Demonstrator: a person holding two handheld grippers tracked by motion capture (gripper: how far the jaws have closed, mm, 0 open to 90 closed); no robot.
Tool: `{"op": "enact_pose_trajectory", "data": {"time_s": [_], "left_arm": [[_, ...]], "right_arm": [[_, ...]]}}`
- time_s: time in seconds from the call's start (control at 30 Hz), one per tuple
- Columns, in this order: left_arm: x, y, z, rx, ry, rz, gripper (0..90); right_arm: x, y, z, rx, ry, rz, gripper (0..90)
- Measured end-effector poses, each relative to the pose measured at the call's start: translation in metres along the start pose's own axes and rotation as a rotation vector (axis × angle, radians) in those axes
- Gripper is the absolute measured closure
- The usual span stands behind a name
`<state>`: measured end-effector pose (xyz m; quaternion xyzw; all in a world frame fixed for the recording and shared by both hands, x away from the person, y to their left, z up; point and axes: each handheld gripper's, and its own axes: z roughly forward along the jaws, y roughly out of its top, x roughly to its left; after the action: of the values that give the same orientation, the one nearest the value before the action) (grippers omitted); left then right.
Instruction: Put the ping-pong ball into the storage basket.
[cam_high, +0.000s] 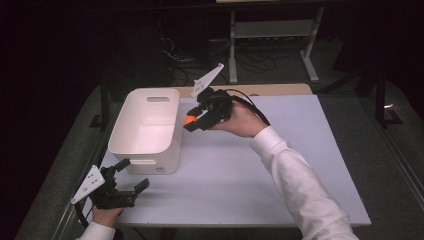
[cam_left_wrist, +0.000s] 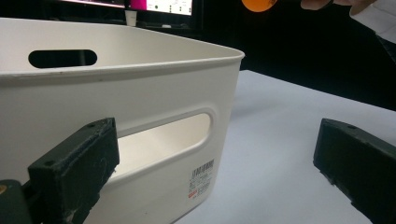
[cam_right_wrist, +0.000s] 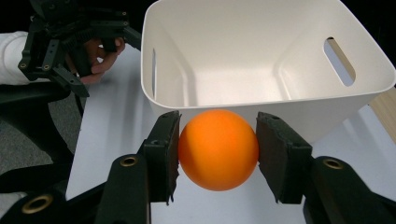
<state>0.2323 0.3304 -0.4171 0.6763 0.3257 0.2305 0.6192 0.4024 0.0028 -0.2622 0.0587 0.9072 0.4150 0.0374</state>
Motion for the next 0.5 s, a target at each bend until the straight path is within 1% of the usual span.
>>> {"op": "enact_pose_trajectory", "data": {"time_s": [0.13,0.23,0.5], "left_arm": [[0.0,0.0,0.0,-0.004,-0.001,-0.005,0.0],[0.0,0.0,0.0,-0.004,-0.001,-0.005,0.0],[0.0,0.0,-0.001,-0.005,-0.002,-0.001,0.0]], "right_arm": [[0.0,0.003,0.002,-0.009,0.0,0.0,50.0],[0.001,0.007,0.006,-0.008,0.009,-0.008,50.0],[0.001,0.014,0.007,-0.009,0.002,-0.013,50.0]]}}
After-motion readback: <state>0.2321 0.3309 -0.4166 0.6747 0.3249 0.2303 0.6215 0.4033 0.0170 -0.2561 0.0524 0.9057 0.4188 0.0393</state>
